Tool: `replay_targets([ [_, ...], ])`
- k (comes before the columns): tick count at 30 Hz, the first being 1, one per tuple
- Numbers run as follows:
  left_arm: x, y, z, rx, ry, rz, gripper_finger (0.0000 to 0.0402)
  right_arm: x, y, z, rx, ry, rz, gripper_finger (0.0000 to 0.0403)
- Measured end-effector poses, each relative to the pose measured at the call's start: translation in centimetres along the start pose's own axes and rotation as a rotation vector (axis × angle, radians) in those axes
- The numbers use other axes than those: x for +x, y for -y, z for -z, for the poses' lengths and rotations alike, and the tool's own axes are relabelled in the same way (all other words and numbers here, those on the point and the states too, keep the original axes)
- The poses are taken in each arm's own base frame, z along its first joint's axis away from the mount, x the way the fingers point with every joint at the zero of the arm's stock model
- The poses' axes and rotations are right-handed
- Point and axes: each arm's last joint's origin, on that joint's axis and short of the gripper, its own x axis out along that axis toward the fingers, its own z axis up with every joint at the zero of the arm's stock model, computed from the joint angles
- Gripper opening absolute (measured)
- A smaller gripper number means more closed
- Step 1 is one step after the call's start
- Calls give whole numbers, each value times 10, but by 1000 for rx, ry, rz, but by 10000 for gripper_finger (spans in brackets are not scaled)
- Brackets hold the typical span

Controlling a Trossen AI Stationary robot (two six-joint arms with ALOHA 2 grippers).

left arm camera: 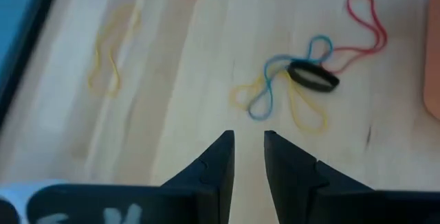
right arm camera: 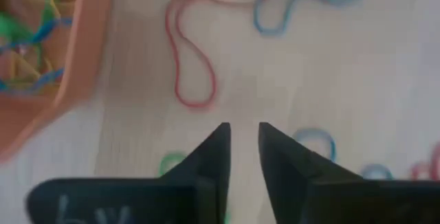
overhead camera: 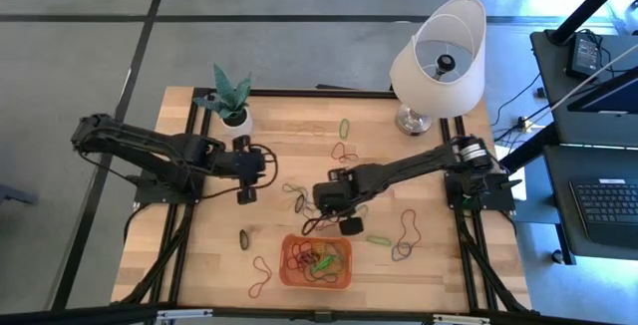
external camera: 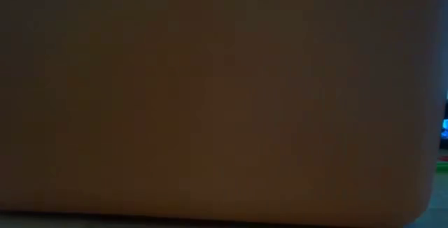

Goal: Pick and place rubber bands into bin
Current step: Put the red rubber band into the bin

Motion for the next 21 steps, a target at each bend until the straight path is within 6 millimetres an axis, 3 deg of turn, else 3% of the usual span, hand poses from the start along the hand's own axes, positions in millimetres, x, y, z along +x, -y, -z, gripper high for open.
replay_targets([
  [11, 6, 10, 12, -22, -9, 43, 75, 48, -2, -5, -88, -36, -26, 154],
  [17, 5, 11, 12, -19, -8, 37, 75, 64, -3, -3, -104, -76, -49, 152],
  [21, 5, 11, 13, -15, -13, 35, 75, 65, -4, -2, -104, -77, -51, 122],
])
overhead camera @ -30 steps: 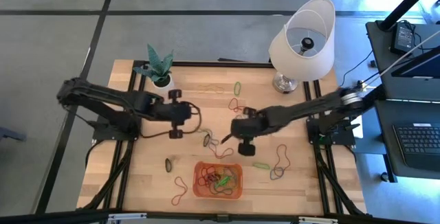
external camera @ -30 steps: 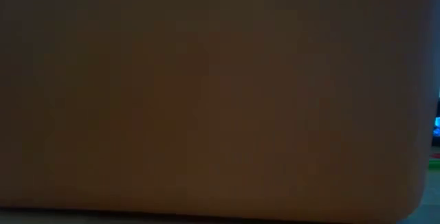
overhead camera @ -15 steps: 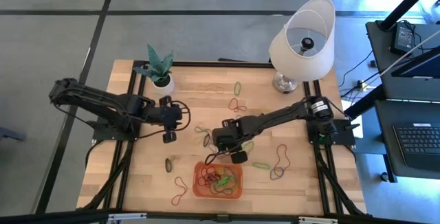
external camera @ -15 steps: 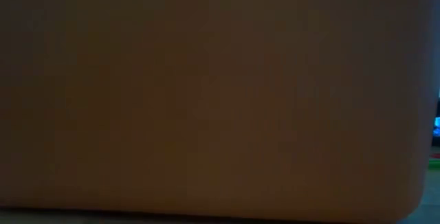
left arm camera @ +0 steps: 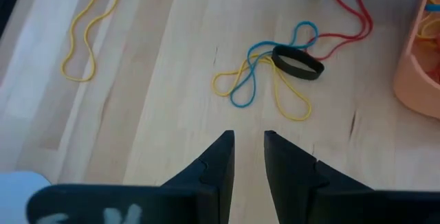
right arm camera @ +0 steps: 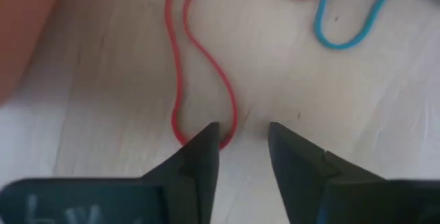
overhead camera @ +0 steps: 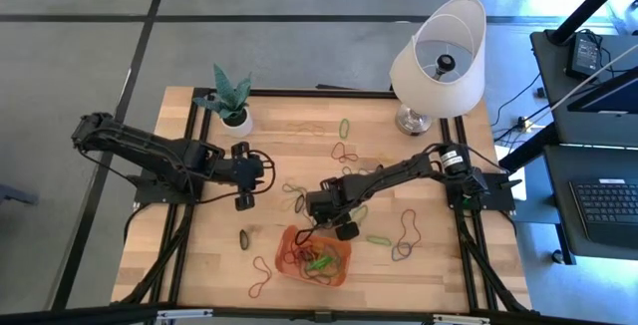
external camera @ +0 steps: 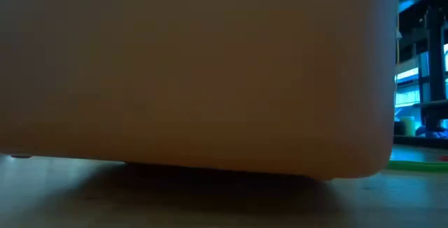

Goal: Pick and place rubber bands into bin
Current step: Put the red rubber band into the bin

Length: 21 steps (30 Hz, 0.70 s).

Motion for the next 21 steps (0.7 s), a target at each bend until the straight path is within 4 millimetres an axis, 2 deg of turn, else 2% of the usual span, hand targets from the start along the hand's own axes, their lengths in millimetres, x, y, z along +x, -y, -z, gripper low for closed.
replay_targets([
  [8, 0, 0, 0, 0, 0, 1, 75, -1, 0, 0, 1, 8, -32, 15],
  [12, 0, 0, 0, 0, -1, 1, 75, -7, -2, 2, -27, 7, -51, 8],
  [14, 0, 0, 0, 0, 0, 2, 75, -17, -3, 1, -47, 32, -48, 5],
  [21, 0, 0, 0, -1, -2, 2, 75, -72, -2, 5, -52, 140, -13, 2],
])
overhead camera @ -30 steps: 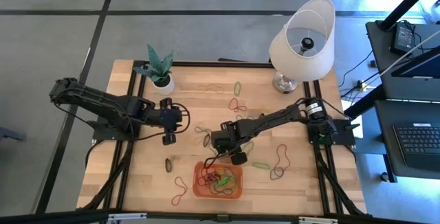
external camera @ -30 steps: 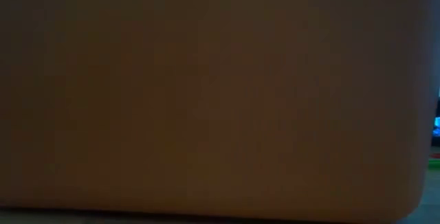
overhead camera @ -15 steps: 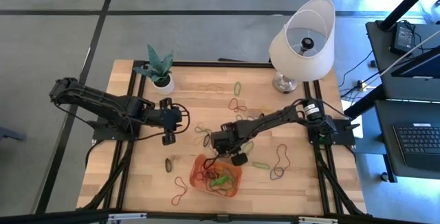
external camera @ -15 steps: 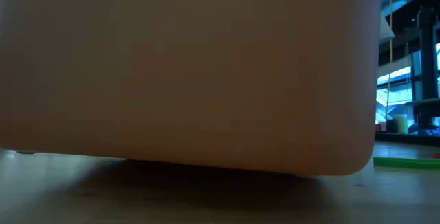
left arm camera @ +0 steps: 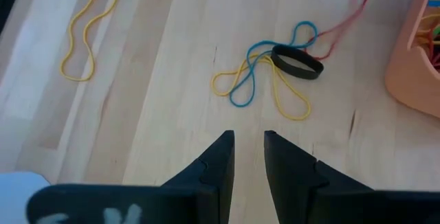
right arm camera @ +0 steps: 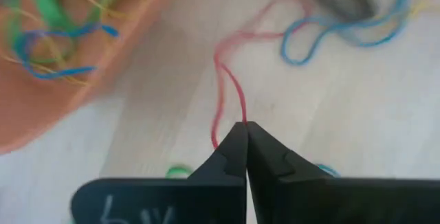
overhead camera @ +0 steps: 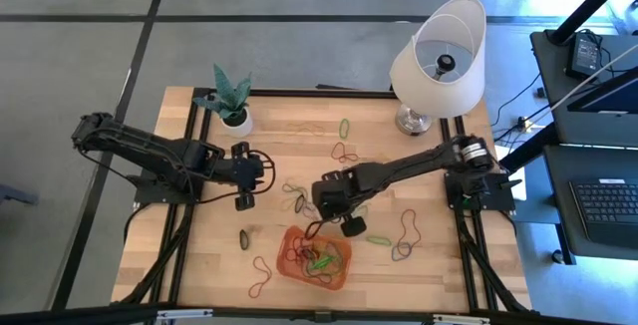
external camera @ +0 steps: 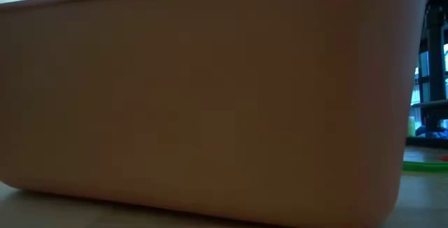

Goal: Pick and place rubber bands into bin
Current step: Put the red rubber band into the bin

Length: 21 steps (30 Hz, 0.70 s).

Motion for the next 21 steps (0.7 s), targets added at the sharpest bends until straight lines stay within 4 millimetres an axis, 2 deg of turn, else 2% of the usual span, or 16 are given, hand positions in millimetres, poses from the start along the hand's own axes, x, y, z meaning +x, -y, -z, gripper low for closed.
replay_targets([
  [7, 0, 0, 0, 2, 0, 0, 75, -60, -9, 2, 66, 133, 48, 2],
  [12, 0, 0, 0, 36, 4, 0, 75, -96, -27, 0, 156, 263, 88, 1],
  [16, 0, 0, -2, 24, 17, 3, 75, -115, -45, -5, 221, 386, 85, 1],
  [21, 0, 0, -1, 59, 15, 2, 75, -122, -66, -20, 337, 555, 82, 0],
])
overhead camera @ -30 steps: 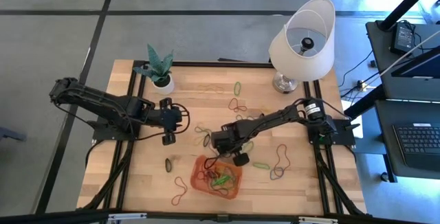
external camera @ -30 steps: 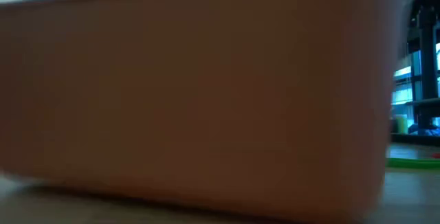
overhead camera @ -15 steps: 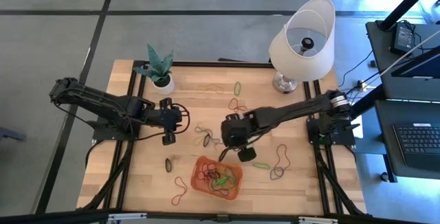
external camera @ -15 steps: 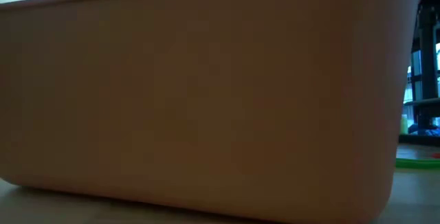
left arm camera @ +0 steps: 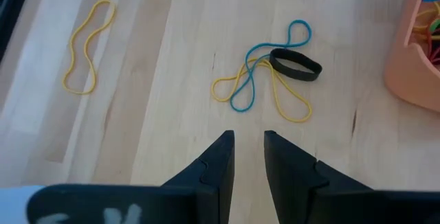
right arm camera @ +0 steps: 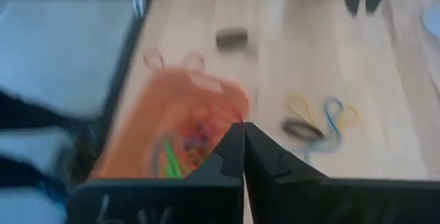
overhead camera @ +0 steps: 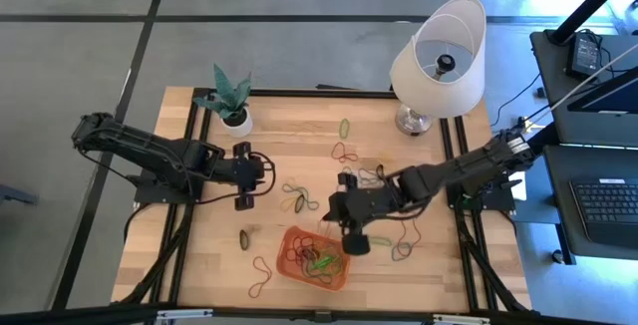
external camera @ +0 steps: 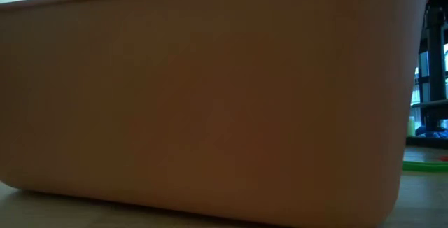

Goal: Pick and place rubber bands into bin
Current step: Put the red rubber band into the bin

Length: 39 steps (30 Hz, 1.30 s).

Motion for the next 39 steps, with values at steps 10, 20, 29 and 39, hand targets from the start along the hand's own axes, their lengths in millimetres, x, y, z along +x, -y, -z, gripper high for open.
replay_targets([
  [10, -11, -3, 3, 80, 55, 41, 75, 41, -40, -10, 242, 58, 109, 0],
  [20, -30, -8, 10, 61, 134, 147, 75, 139, -59, 5, 399, -274, 180, 0],
  [29, -35, -3, 12, 87, 139, 218, 75, 185, -64, 35, 598, -517, 134, 0],
  [39, -36, 2, 14, 109, 138, 236, 75, 192, -65, 60, 708, -696, 215, 0],
])
